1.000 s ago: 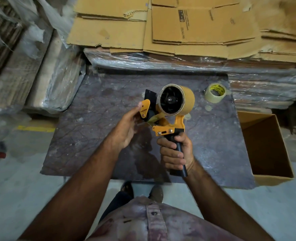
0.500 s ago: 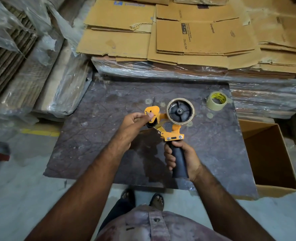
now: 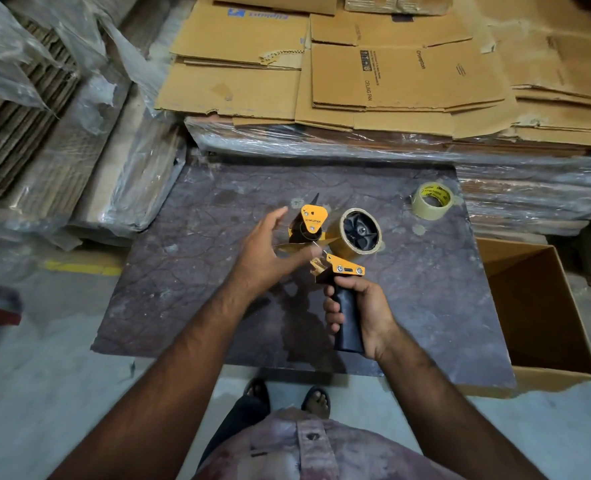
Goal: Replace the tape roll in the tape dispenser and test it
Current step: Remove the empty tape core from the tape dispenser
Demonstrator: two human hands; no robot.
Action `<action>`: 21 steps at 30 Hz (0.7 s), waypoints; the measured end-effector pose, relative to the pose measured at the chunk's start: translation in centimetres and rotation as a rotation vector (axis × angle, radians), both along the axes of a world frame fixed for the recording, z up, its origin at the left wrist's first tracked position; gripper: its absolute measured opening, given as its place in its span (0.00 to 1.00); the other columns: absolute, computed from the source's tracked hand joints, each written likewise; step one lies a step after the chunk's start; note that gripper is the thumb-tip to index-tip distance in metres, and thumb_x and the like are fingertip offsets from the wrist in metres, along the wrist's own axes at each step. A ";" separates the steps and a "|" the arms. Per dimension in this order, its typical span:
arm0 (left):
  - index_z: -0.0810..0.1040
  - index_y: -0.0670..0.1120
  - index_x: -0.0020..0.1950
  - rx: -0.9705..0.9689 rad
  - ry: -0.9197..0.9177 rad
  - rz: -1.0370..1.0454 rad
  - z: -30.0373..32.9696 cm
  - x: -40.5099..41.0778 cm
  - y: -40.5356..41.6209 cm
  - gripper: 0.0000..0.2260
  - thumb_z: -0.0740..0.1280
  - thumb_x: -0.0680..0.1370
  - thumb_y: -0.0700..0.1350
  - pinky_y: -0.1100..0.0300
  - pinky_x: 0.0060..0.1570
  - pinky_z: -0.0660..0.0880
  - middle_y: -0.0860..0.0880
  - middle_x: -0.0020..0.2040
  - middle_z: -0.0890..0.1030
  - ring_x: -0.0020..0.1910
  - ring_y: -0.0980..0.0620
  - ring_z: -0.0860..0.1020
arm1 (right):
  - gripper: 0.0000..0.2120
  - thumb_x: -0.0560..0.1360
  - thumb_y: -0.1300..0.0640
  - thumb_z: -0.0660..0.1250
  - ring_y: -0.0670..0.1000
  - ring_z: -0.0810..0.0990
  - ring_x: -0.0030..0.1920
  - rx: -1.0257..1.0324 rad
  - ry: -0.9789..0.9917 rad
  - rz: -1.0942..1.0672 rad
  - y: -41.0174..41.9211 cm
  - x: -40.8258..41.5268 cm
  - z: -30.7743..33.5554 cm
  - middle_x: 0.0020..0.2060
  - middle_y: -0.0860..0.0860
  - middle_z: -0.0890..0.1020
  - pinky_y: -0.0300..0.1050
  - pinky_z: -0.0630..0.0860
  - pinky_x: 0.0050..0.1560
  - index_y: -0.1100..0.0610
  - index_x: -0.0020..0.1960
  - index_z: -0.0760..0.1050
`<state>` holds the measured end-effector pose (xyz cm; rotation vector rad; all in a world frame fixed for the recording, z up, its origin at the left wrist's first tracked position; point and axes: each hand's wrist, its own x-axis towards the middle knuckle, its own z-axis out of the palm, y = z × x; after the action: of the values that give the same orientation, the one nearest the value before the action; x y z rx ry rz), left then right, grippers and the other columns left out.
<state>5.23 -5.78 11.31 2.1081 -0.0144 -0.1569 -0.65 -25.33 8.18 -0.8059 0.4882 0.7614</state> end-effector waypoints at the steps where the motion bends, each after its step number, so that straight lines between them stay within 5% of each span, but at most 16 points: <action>1: 0.65 0.56 0.77 0.105 -0.107 -0.077 -0.2 -0.4 0.3 0.47 0.73 0.62 0.73 0.48 0.71 0.67 0.53 0.77 0.69 0.75 0.55 0.68 | 0.11 0.74 0.51 0.61 0.48 0.67 0.21 0.007 -0.002 -0.004 -0.1 0.0 0.1 0.27 0.50 0.71 0.40 0.64 0.25 0.56 0.38 0.74; 4: 0.63 0.54 0.78 0.282 -0.332 -0.158 -1.0 -1.0 0.7 0.44 0.72 0.67 0.70 0.40 0.74 0.62 0.55 0.80 0.64 0.77 0.54 0.64 | 0.10 0.73 0.51 0.62 0.48 0.67 0.21 0.007 -0.020 -0.012 -0.6 -0.1 0.1 0.26 0.50 0.71 0.40 0.65 0.24 0.56 0.38 0.74; 9: 0.73 0.48 0.71 0.344 -0.488 -0.158 -1.4 -1.8 0.3 0.31 0.68 0.74 0.64 0.49 0.69 0.62 0.52 0.75 0.72 0.73 0.51 0.71 | 0.10 0.72 0.51 0.63 0.48 0.67 0.21 0.010 -0.033 -0.010 -1.2 -0.4 0.1 0.26 0.51 0.72 0.40 0.66 0.24 0.56 0.38 0.75; 16: 0.78 0.47 0.53 0.240 -0.529 -0.146 -1.6 -1.2 -0.1 0.07 0.67 0.80 0.50 0.40 0.65 0.72 0.54 0.71 0.77 0.71 0.53 0.74 | 0.09 0.71 0.51 0.64 0.48 0.67 0.21 0.031 -0.026 0.013 -1.8 -0.9 0.0 0.26 0.51 0.72 0.39 0.66 0.24 0.56 0.39 0.75; 21: 0.80 0.46 0.47 0.113 -0.504 -0.184 -0.2 0.2 0.6 0.07 0.69 0.78 0.49 0.45 0.60 0.76 0.51 0.61 0.82 0.61 0.54 0.79 | 0.10 0.73 0.51 0.63 0.48 0.68 0.21 0.045 -0.014 0.087 -2.8 -0.8 0.5 0.26 0.51 0.72 0.39 0.67 0.24 0.57 0.39 0.74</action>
<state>5.40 -5.15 11.07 2.2062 -0.5102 0.2728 -1.49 -28.14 8.69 -0.7942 0.4241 0.8434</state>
